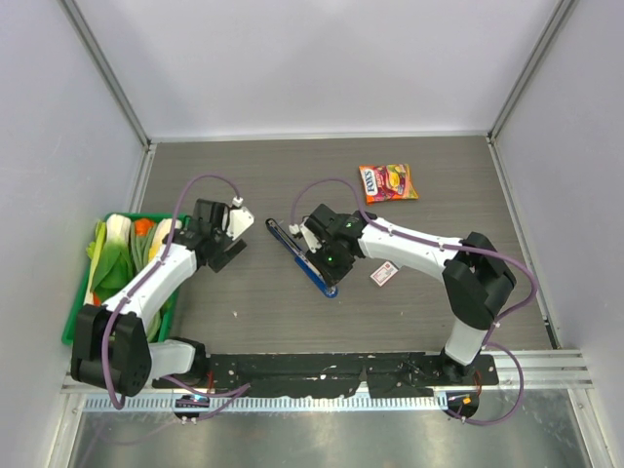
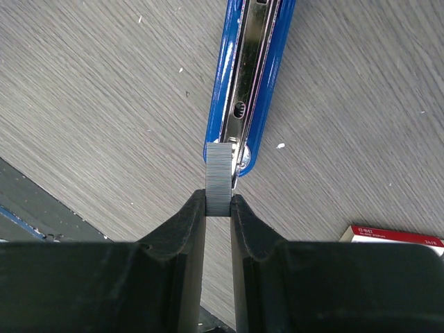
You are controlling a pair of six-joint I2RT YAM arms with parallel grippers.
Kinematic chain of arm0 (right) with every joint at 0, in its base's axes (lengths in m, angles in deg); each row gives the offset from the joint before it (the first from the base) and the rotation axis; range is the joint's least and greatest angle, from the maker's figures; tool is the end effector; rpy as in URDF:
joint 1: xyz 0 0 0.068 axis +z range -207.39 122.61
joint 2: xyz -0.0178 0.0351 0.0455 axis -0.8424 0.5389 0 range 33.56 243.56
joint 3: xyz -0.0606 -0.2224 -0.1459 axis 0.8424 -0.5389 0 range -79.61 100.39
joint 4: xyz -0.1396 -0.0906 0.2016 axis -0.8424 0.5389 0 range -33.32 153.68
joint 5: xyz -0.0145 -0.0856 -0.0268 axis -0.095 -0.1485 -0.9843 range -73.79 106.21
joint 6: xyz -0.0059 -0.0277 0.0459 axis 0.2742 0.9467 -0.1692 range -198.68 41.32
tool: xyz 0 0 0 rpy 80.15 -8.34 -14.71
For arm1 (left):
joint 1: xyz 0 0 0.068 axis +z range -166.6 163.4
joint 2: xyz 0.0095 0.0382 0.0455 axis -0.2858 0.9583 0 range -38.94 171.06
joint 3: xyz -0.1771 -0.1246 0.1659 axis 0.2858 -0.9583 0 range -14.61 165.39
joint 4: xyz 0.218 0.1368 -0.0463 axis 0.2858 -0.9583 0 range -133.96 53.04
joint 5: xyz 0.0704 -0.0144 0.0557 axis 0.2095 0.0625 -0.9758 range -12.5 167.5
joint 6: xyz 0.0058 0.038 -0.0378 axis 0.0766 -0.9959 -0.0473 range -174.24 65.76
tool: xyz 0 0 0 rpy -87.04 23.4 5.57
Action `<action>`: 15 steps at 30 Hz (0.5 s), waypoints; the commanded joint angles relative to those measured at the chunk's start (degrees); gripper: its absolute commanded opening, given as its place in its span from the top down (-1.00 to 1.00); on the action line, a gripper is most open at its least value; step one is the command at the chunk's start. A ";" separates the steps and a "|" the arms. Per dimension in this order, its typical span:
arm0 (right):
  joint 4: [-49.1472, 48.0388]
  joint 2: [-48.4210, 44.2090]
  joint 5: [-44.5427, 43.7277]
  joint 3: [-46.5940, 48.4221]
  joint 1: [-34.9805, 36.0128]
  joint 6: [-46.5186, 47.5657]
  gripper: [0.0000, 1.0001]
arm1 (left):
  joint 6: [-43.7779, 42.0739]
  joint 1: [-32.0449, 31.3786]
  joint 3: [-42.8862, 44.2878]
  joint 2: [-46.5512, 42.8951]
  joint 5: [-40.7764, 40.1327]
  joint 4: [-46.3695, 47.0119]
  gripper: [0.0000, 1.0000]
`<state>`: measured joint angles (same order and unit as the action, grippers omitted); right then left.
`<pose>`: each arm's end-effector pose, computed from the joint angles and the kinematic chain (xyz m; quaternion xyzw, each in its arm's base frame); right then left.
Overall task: Load the staples into the stapler
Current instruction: Install the staple into the stapler.
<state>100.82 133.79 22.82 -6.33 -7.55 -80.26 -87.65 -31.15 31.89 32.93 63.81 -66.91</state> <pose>0.2212 0.2685 0.2123 -0.4112 0.8949 0.1224 0.1231 0.2410 -0.0539 0.2243 0.3527 0.8804 0.1607 0.2732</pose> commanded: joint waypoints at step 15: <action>-2.48 -0.47 -1.07 -2.52 -0.01 0.71 0.70 | 0.89 0.04 -0.97 -0.86 1.83 2.53 -0.72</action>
<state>99.95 133.85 22.69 -9.04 -7.53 -80.04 -87.62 -31.15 31.02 32.91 64.70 -66.32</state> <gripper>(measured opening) 0.234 0.857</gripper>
